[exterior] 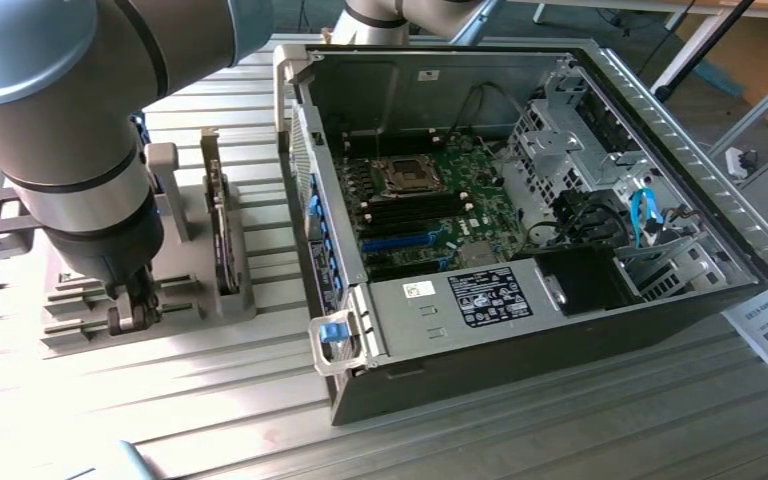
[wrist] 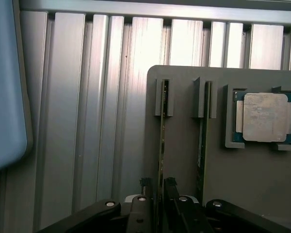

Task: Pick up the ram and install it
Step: 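Pick up the ram and move it above insertion slot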

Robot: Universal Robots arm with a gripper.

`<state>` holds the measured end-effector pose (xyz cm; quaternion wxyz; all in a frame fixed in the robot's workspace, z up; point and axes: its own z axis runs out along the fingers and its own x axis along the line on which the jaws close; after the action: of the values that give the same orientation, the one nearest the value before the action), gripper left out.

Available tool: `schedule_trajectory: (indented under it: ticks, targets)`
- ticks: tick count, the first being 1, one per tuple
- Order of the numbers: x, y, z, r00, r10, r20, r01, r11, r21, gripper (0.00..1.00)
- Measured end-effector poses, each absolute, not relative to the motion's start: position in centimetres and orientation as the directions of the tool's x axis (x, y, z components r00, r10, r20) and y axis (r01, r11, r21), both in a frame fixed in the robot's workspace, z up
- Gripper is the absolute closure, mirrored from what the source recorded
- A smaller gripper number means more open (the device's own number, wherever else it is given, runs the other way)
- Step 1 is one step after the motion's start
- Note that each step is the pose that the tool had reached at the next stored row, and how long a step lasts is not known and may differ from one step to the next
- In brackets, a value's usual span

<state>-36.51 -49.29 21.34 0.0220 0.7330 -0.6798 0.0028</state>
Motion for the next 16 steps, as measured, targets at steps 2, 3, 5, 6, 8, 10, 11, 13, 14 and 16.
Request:
schedule_trajectory:
  ticks: [2,3,5,6,8,10,11,13,14,16]
  targets:
    - [-36.52,-49.29,21.29,0.076,-0.997,0.034,-0.997,-0.075,0.029,0.76]
    - [-36.51,-49.29,21.29,0.076,-0.997,0.034,-0.997,-0.075,0.029,0.76]
    - [-36.51,-49.29,21.28,0.076,-0.997,0.034,-0.997,-0.075,0.029,0.76]
    - [-36.51,-49.29,21.28,0.076,-0.997,0.034,-0.997,-0.075,0.029,0.76]
    - [-36.51,-49.29,21.26,0.076,-0.997,0.034,-0.997,-0.075,0.029,0.76]
    - [-36.51,-49.29,21.25,0.076,-0.997,0.034,-0.997,-0.075,0.029,0.76]
    - [-36.51,-49.29,21.23,0.076,-0.997,0.034,-0.997,-0.075,0.029,0.76]
    - [-36.51,-49.29,21.21,0.076,-0.997,0.034,-0.997,-0.075,0.029,0.76]
    - [-36.51,-49.29,21.21,0.076,-0.997,0.034,-0.997,-0.075,0.029,0.76]
    - [-36.51,-49.29,21.21,0.076,-0.997,0.034,-0.997,-0.075,0.029,0.76]
